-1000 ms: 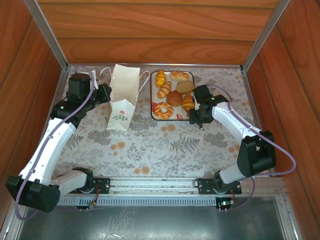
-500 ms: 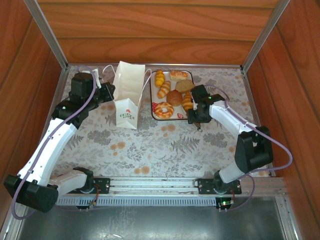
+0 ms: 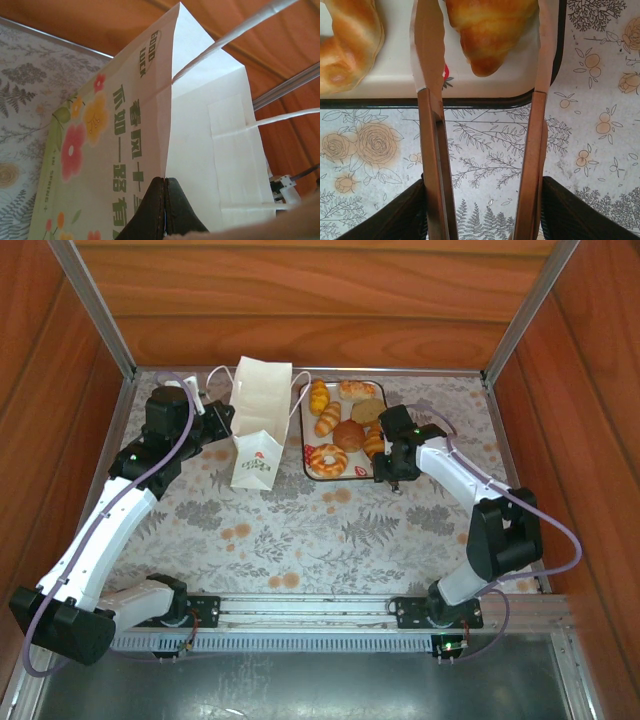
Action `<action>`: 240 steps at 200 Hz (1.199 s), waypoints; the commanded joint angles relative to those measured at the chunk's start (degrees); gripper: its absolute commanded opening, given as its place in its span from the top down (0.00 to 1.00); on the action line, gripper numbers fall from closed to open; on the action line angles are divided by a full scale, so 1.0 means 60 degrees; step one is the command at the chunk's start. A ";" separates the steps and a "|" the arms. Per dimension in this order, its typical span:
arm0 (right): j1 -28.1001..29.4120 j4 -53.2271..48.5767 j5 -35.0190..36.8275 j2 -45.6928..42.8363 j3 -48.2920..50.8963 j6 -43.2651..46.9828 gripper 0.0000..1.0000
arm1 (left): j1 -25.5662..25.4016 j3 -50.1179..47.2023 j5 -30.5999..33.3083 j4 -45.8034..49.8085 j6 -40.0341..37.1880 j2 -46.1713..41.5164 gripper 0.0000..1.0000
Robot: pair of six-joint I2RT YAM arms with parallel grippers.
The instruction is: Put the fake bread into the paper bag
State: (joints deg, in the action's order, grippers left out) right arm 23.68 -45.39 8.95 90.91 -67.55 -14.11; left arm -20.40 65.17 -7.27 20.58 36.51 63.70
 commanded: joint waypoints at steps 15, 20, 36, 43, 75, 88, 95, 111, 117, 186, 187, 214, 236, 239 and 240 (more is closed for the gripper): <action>0.0092 -0.0068 0.0329 0.0321 -0.0275 -0.0283 0.46 | -0.0085 -0.0148 0.0010 -0.0554 0.0253 0.0054 1.00; 0.0094 -0.0152 0.0366 0.0365 -0.0290 -0.0317 0.47 | -0.0088 -0.0160 0.0003 -0.0586 0.0277 0.0038 1.00; 0.0083 -0.0315 0.0465 0.0437 -0.0322 -0.0371 0.52 | -0.0091 -0.0272 -0.0115 -0.0856 0.0451 0.0070 1.00; 0.0091 -0.0331 0.0471 0.0434 -0.0316 -0.0382 0.54 | -0.0114 -0.0329 -0.0197 -0.1031 0.0548 0.0091 1.00; 0.0094 -0.0305 0.0458 0.0254 -0.0262 -0.0394 0.65 | -0.0159 -0.0457 -0.0212 -0.1318 0.0652 0.0251 1.00; 0.0086 -0.0301 0.0470 0.0124 -0.0223 -0.0397 0.69 | -0.0166 -0.0551 -0.0124 -0.1350 0.0658 0.0256 1.00; 0.0082 -0.0309 0.0484 0.0063 -0.0199 -0.0394 0.70 | -0.0159 -0.0610 -0.0080 -0.1391 0.0666 0.0259 1.00; 0.0086 -0.0316 0.0537 -0.0096 -0.0162 -0.0379 0.73 | -0.0159 -0.0741 -0.0030 -0.1530 0.0745 0.0263 1.00; 0.0086 -0.0343 0.0558 -0.0154 -0.0147 -0.0375 0.74 | -0.0163 -0.0792 -0.0064 -0.1620 0.0798 0.0274 1.00; 0.0093 -0.0470 0.0691 -0.1311 -0.0008 -0.0228 0.76 | -0.0159 -0.1063 -0.0137 -0.2074 0.1007 0.0395 1.00; 0.0094 -0.0466 0.0691 -0.1332 -0.0015 -0.0228 0.76 | -0.0159 -0.1070 -0.0129 -0.2078 0.1006 0.0397 1.00; 0.0085 -0.0742 0.0662 -0.1808 -0.0182 -0.0101 0.76 | -0.0170 -0.1363 -0.0147 -0.2421 0.1152 0.0412 1.00; 0.0092 -0.1225 0.0647 -0.2046 -0.0525 -0.0094 0.77 | -0.0159 -0.1547 -0.0209 -0.2652 0.1259 0.0485 1.00; 0.0095 -0.1280 0.0640 -0.2086 -0.0573 -0.0095 0.77 | -0.0157 -0.1561 -0.0208 -0.2657 0.1271 0.0501 1.00; 0.0096 -0.1296 0.0636 -0.2093 -0.0575 -0.0095 0.77 | -0.0158 -0.1560 -0.0201 -0.2655 0.1269 0.0508 1.00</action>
State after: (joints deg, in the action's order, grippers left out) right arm 23.73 -49.89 11.97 80.58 -67.96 -15.11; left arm -20.80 56.40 -7.90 8.14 42.92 66.17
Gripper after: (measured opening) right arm 0.348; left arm 0.046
